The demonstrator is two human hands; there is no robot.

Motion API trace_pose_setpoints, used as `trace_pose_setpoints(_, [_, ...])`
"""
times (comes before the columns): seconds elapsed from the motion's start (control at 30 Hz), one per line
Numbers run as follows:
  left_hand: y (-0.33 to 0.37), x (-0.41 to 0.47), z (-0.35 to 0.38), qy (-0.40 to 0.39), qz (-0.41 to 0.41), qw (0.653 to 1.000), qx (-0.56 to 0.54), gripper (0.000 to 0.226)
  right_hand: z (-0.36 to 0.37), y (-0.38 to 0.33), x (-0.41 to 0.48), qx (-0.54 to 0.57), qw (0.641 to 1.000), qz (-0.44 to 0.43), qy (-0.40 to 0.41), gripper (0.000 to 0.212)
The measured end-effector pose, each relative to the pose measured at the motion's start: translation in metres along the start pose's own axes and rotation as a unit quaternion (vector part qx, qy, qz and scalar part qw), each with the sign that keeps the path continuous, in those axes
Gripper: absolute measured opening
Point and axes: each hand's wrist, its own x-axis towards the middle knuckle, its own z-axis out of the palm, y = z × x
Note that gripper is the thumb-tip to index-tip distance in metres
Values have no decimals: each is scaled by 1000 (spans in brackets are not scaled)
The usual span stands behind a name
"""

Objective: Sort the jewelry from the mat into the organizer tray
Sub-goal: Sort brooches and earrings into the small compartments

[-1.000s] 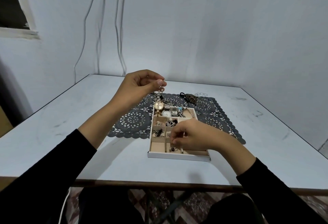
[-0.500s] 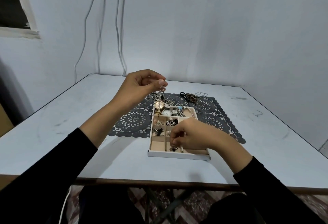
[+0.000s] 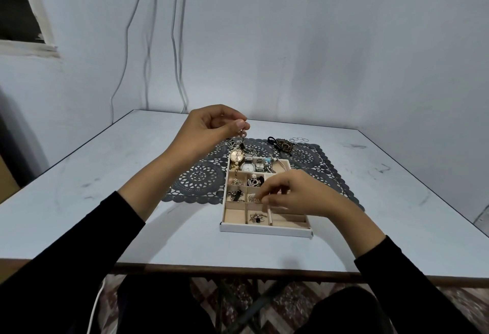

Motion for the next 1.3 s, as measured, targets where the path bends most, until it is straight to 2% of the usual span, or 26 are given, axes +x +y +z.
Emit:
trace_pose_setpoints(0.1, [1,-2,1,0,1,1000,-3,8,-4,11,-2,100,992,10,80,15])
trace_pose_setpoints(0.2, [2,-4,2,-5,0,1000,-6,9,-6,26,-2,177,964,47,192,16])
trace_pose_setpoints(0.3, [1,-5,3,-9,-1,1000,-13,8,-8,47,-1,96,942,87,309,18])
trace_pose_setpoints(0.37, [1,-6,5,-10,-2,1000,-18,8,-7,62,-1,41,931,113,345,24])
trace_pose_setpoints(0.43, [0,-8,6,-13,-6,1000,-16,9,-5,75,-4,-15,930,135,342,32])
trace_pose_setpoints(0.53, [-3,-11,8,-20,-12,1000,-18,9,-3,86,-9,-68,937,183,289,42])
trace_pose_setpoints(0.67, [-7,-15,10,-32,-18,999,-18,9,1,90,-10,-109,943,204,238,43])
trace_pose_setpoints(0.77, [-12,-20,11,-36,-20,999,-16,11,3,92,-8,-119,945,197,232,38])
trace_pose_setpoints(1.07, [-28,-33,11,-35,-37,999,-18,14,4,97,-7,-126,943,207,226,43])
trace_pose_setpoints(1.23, [-36,-41,9,-39,-59,997,-19,9,4,96,-7,-130,943,202,230,37])
trace_pose_setpoints(1.3, [-39,-45,6,-38,-69,997,-20,15,4,96,-7,-131,943,201,230,39])
